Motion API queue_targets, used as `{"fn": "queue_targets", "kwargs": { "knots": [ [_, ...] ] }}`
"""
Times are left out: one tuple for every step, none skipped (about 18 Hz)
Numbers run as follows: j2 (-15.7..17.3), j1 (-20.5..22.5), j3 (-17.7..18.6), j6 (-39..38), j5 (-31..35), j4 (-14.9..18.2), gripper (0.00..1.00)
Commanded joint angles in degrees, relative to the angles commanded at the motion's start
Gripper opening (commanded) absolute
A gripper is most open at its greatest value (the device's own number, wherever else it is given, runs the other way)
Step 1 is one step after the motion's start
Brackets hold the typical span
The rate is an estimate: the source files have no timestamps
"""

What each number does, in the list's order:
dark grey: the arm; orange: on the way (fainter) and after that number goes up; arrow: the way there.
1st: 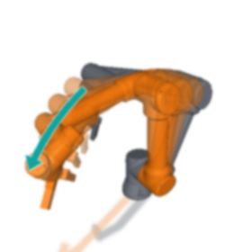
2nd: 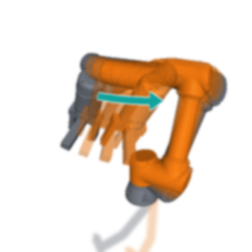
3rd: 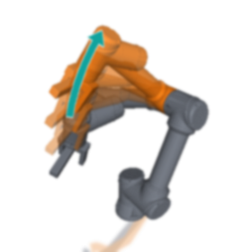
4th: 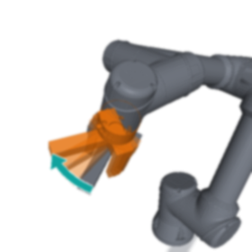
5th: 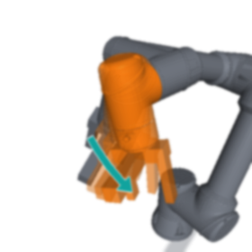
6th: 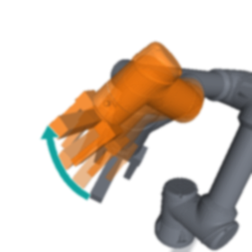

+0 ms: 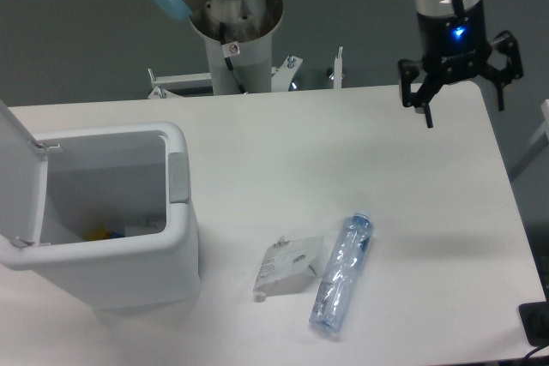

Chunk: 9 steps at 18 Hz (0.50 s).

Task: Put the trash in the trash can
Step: 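Move the open gripper toward the clear plastic bag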

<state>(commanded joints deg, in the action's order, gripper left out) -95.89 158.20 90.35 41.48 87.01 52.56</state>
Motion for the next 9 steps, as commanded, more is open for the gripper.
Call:
{"fn": "queue_targets", "kwargs": {
  "knots": [
    [-0.09,-0.09,0.00,0.09,0.09,-0.35,1.00],
    [-0.18,-0.09,0.00,0.26,0.17,-0.35,1.00],
    [-0.26,-0.17,0.17,0.70,0.18,-0.35,1.00],
    [-0.53,-0.35,0.26,1.05,0.18,-0.27,1.00],
    [-1.05,-0.61,0.44,0.88,0.26,-0.35,1.00],
    [-1.14,-0.79,0.70,0.36,0.26,-0.35,1.00],
    [-1.32,-0.97,0.70,0.26,0.26,-0.35,1.00],
    [-1.84,-1.31,0.79,0.18,0.18,-0.44,1.00],
    [-2.37,-2.10,0.88,0.09,0.09,-0.44,1.00]
  ]
}}
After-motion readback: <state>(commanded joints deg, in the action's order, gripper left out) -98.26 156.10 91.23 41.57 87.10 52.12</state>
